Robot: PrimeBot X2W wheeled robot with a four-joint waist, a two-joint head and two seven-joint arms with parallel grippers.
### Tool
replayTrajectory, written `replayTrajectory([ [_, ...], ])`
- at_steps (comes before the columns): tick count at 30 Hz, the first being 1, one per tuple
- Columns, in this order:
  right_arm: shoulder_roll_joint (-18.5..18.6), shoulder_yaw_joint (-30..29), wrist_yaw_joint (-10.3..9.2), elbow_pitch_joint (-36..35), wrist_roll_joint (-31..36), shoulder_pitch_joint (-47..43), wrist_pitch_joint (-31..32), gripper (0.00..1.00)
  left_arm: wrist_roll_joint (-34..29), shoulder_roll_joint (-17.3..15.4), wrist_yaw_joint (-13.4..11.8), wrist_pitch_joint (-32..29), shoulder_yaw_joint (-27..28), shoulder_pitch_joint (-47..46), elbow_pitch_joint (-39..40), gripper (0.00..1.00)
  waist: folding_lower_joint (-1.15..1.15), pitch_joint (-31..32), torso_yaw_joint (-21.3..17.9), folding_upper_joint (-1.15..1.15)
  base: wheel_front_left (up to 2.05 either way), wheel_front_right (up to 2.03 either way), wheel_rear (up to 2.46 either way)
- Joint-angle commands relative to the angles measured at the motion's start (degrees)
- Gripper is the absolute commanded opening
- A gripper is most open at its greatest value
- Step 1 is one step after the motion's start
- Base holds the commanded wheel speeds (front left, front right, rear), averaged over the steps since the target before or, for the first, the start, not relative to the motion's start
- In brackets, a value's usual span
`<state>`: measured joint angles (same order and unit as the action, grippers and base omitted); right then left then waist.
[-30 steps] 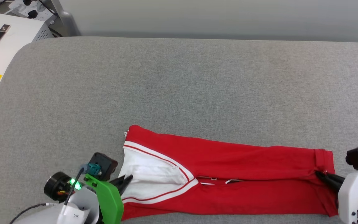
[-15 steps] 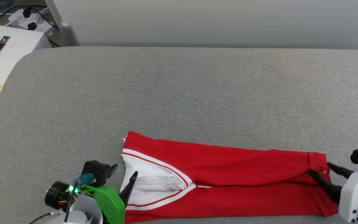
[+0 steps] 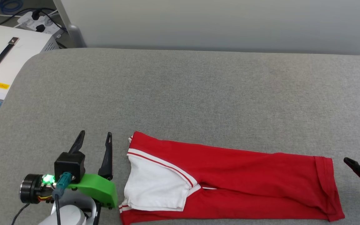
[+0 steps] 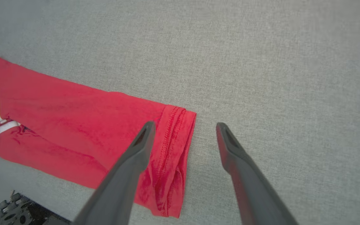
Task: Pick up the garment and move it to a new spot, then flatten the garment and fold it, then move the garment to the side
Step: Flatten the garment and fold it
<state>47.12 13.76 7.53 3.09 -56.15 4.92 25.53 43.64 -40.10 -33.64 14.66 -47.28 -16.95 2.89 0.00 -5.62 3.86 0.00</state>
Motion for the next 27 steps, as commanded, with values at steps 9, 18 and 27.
replayTrajectory([
  [9,-4.64,-0.17,-0.04,6.12,-0.22,-0.84,5.94,1.0,-11.91,7.41,1.64,0.33,12.54,8.11,1.14,1.0,0.0,-3.44,2.71,0.0,0.0,0.0,0.0],
  [18,-9.52,6.54,-0.04,9.89,-0.34,1.8,7.26,1.0,-20.68,15.78,8.75,0.33,21.28,11.72,-0.4,1.0,0.0,-6.84,4.94,0.0,0.0,0.0,0.0],
  [27,-9.13,12.5,-0.04,10.92,-0.3,2.39,5.82,1.0,-26.41,21.42,13.35,0.33,25.81,12.73,-1.9,1.0,0.0,-7.33,5.52,0.0,0.0,0.0,0.0],
])
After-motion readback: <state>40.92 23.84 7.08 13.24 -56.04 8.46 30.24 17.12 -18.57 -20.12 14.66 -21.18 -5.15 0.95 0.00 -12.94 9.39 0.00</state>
